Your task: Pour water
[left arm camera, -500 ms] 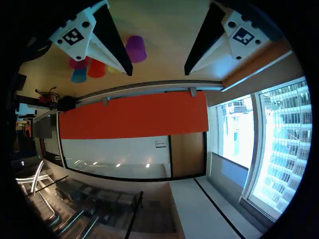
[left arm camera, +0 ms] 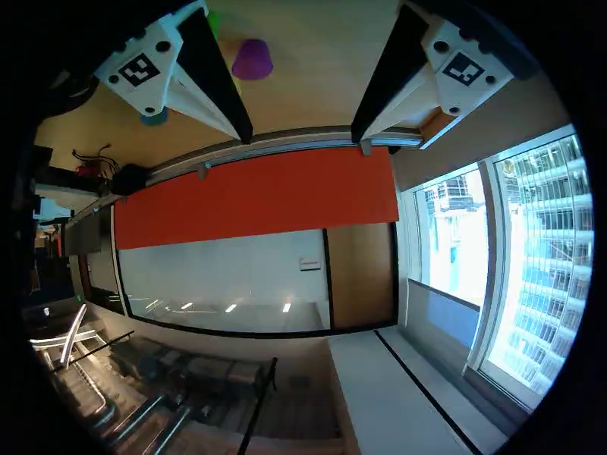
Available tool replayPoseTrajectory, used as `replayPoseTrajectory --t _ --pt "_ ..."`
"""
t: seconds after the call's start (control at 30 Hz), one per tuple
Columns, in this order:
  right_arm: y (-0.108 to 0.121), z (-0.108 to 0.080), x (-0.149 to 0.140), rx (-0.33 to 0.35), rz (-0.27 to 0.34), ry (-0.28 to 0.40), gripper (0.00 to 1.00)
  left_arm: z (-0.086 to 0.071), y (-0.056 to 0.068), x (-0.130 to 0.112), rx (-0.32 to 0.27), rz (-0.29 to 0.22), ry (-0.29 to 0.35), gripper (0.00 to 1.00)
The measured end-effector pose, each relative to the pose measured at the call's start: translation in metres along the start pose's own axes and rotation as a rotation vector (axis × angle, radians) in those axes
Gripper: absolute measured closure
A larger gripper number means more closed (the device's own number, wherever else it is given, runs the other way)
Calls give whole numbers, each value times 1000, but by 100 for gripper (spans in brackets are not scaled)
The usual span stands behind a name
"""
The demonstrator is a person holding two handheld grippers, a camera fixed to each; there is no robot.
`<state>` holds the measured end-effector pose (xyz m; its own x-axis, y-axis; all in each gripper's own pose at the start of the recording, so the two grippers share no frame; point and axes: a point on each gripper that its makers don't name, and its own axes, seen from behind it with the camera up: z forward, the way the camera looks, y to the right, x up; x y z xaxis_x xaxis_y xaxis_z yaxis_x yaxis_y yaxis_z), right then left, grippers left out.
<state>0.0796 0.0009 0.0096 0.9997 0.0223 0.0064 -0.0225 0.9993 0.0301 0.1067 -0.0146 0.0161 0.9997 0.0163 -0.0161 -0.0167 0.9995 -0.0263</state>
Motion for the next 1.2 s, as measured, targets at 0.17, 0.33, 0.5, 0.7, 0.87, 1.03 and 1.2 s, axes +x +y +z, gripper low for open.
replayPoseTrajectory --t 0.17,0.33,0.5,0.7,0.87,1.03,1.2 --pt "-6 6 24 21 -3 -4 1 5 -3 16 -12 -15 -20 4" --pt "-12 11 47 35 -9 8 1 8 -5 36 -21 -18 -26 4" --pt "-15 14 52 40 -24 0 1 10 -2 47 -39 -20 -22 4" --pt "-17 13 57 67 -11 4 1 9 3 53 -74 -37 -12 4" --pt "-24 13 54 128 -5 -3 1 7 12 53 -130 -48 -11 4" --pt "-42 8 54 245 -9 -4 1 5 20 44 -184 -39 -24 4" --pt "-65 -1 54 378 -26 -10 1 2 30 38 -244 -26 -31 4"
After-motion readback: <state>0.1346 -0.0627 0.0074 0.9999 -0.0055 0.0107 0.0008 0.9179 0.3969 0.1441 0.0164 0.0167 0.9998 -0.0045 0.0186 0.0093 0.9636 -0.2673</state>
